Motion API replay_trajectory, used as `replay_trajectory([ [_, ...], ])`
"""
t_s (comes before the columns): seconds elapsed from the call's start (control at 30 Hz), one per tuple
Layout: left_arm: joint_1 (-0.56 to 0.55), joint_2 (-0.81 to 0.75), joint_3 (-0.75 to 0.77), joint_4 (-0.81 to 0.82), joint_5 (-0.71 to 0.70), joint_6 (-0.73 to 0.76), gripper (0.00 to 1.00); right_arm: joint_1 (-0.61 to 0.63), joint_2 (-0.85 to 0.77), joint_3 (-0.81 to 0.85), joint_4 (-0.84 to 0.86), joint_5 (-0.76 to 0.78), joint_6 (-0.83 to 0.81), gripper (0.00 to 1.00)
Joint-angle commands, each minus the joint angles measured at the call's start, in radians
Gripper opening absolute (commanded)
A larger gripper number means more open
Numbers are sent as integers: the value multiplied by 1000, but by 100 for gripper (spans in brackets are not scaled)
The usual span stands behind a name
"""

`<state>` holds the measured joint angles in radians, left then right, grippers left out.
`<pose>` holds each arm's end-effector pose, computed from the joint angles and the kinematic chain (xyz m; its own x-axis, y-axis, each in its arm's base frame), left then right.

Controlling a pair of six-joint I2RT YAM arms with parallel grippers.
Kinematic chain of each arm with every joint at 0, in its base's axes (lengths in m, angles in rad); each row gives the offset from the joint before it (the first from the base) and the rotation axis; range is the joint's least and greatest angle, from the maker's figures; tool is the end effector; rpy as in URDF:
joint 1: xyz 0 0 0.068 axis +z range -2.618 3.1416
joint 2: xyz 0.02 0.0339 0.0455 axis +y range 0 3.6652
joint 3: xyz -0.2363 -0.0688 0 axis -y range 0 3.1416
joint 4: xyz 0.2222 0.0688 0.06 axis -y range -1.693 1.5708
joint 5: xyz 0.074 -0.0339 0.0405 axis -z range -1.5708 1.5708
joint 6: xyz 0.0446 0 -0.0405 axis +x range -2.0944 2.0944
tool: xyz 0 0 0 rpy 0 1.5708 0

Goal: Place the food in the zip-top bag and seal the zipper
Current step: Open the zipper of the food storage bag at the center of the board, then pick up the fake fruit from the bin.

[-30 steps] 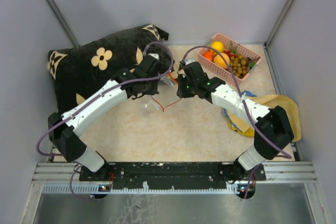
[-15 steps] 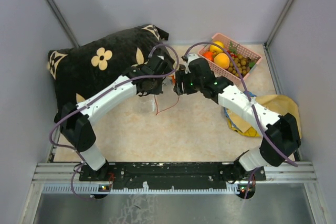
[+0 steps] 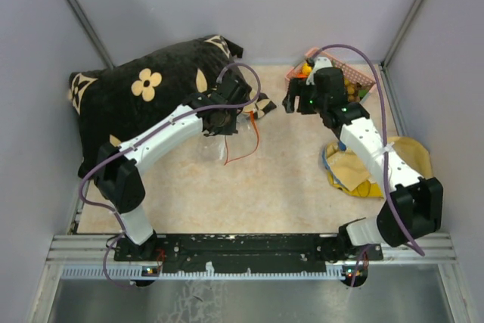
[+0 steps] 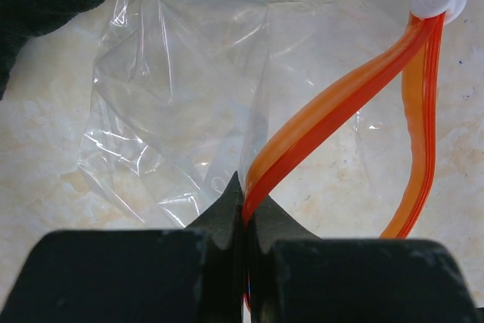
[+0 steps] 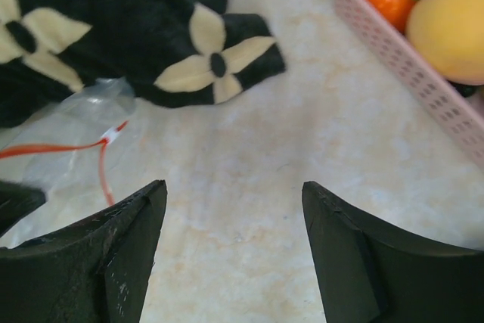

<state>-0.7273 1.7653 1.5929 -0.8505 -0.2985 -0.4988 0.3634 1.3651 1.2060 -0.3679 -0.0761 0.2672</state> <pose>0.2744 -0.2266 0.2668 -0.8092 0.1081 -0.5775 0.1525 0.9879 -0.0287 0.2820 0.1109 0.3093 -0.5632 0.0675 -0.8236 -0.2770 0.9236 0.2651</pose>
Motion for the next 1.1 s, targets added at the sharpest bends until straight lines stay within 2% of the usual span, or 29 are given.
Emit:
replay_trajectory([
  [0.0,5,-19,29,-8,-11,-2,0,-72,41,49,104,73,-45,73],
  [0.27,5,-22,17,2,22,10,0,-162,225,164,161,201,-100,73],
  [0.4,5,-15,21,4,40,20,0,-196,330,246,161,242,-120,83],
  [0.83,8,-4,37,-5,62,29,0,-248,633,496,107,264,-120,88],
  [1.07,8,-9,31,-13,66,20,0,-248,692,508,101,278,-113,87],
])
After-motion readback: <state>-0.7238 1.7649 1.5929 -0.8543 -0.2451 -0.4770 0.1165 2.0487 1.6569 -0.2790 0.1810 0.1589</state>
